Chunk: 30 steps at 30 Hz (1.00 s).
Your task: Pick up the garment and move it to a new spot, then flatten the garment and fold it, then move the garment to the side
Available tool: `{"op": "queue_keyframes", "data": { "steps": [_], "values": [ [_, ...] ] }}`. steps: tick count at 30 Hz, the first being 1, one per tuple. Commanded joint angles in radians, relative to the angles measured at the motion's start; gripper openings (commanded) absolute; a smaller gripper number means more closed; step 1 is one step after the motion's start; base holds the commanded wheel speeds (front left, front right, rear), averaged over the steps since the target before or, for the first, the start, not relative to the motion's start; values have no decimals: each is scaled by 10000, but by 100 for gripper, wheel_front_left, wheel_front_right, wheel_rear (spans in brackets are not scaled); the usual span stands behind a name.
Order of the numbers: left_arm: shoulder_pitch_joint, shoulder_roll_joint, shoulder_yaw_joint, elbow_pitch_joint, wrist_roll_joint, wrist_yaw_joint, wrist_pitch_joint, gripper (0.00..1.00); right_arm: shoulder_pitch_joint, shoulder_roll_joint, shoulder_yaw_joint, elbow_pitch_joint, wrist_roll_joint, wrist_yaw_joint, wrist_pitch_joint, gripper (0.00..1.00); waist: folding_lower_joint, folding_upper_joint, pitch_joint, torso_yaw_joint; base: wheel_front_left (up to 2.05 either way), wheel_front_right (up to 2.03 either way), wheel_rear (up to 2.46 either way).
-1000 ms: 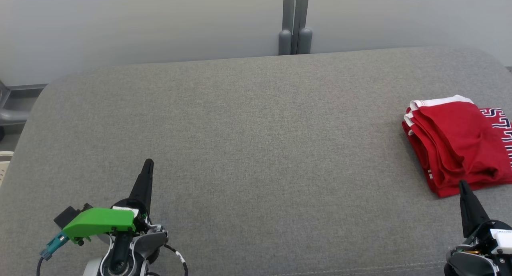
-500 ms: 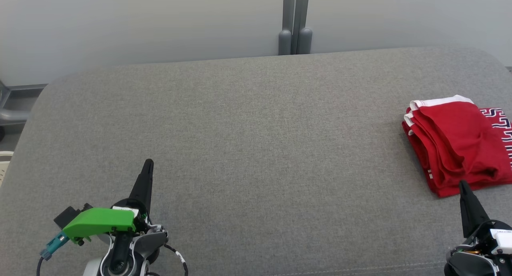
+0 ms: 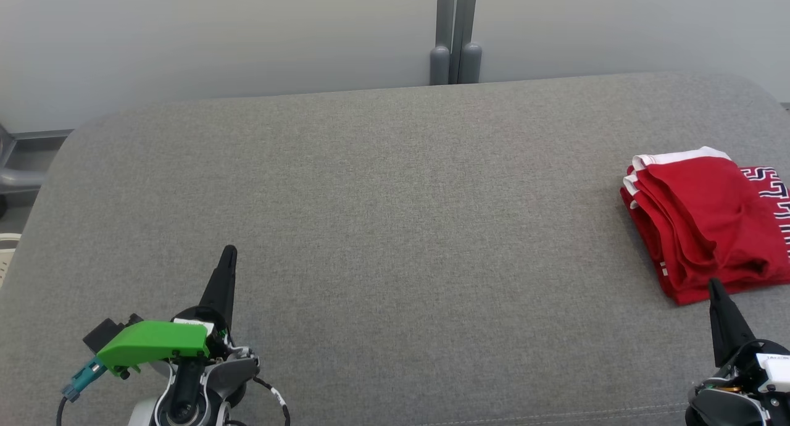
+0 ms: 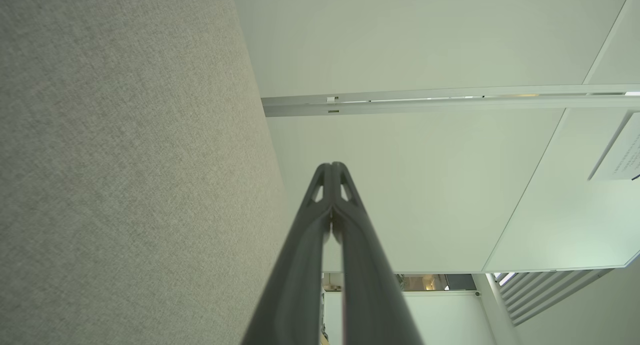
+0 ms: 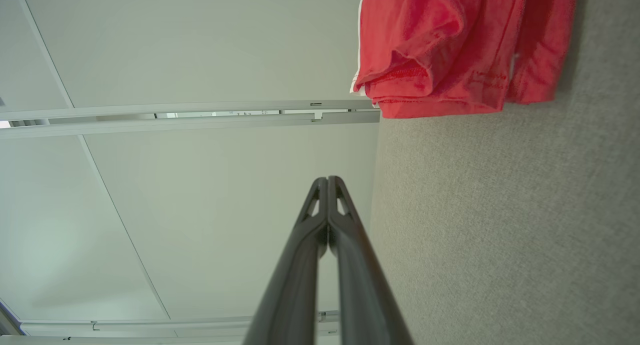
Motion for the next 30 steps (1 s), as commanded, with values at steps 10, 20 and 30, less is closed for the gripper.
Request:
{"op": "queue_keyframes", "data": {
  "steps": [10,20,30],
  "values": [
    [-101,10,11,-6,-54,-50,19,0,98,-49,-12,-44,33,4,33,0,0,0,0,0,0,0,0],
    [-101,10,12,-7,-55,-50,18,0,97,-49,-12,-44,33,4,33,0,0,0,0,0,0,0,0],
    [-101,10,12,-7,-55,-50,18,0,96,-49,-12,-44,33,4,33,0,0,0,0,0,0,0,0]
  ]
}}
